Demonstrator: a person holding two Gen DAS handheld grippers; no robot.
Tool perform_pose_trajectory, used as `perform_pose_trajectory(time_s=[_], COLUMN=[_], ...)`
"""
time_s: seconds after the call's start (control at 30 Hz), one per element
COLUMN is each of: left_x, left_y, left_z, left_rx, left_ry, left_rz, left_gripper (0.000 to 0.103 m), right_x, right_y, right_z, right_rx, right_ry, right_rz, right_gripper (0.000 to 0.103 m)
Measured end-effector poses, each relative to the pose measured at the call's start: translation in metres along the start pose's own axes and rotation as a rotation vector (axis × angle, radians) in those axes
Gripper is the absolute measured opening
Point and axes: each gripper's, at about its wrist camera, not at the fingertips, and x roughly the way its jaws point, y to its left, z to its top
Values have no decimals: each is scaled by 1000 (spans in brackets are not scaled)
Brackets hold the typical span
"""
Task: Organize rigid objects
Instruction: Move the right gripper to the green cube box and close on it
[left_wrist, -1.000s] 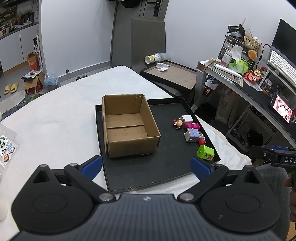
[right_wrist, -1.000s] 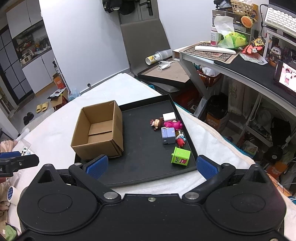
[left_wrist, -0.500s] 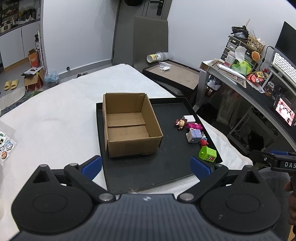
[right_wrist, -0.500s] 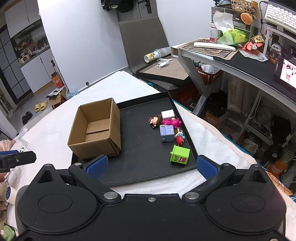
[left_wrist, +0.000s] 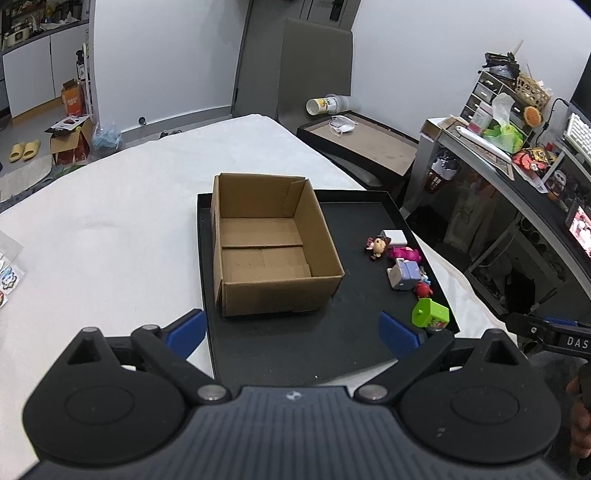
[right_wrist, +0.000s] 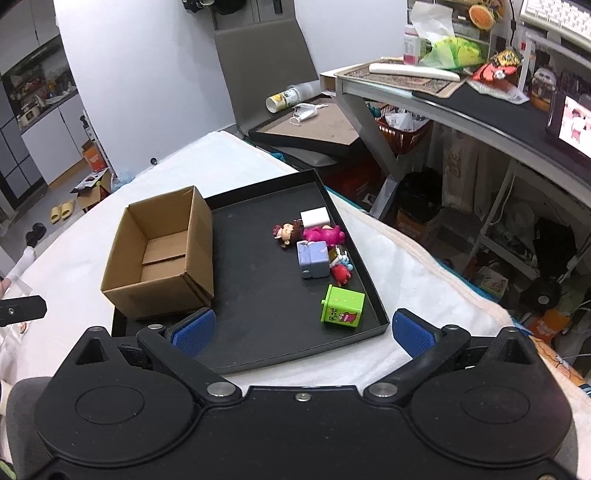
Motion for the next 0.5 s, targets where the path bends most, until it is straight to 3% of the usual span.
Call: perform_pose_trajectory(time_s=[0.33, 0.5], left_x=[27, 40], left_y=[15, 23], left_z=[8, 13], left_rx=[-44, -78], left_ry=[6, 18], left_rz=[18, 18], left_gripper=[99, 92], right_x=[40, 60], right_y=[-5, -2], right_z=[12, 17], right_rx=[11, 1], right_ry=[66, 99], right_rz=[-22, -39], right_gripper=[103, 103])
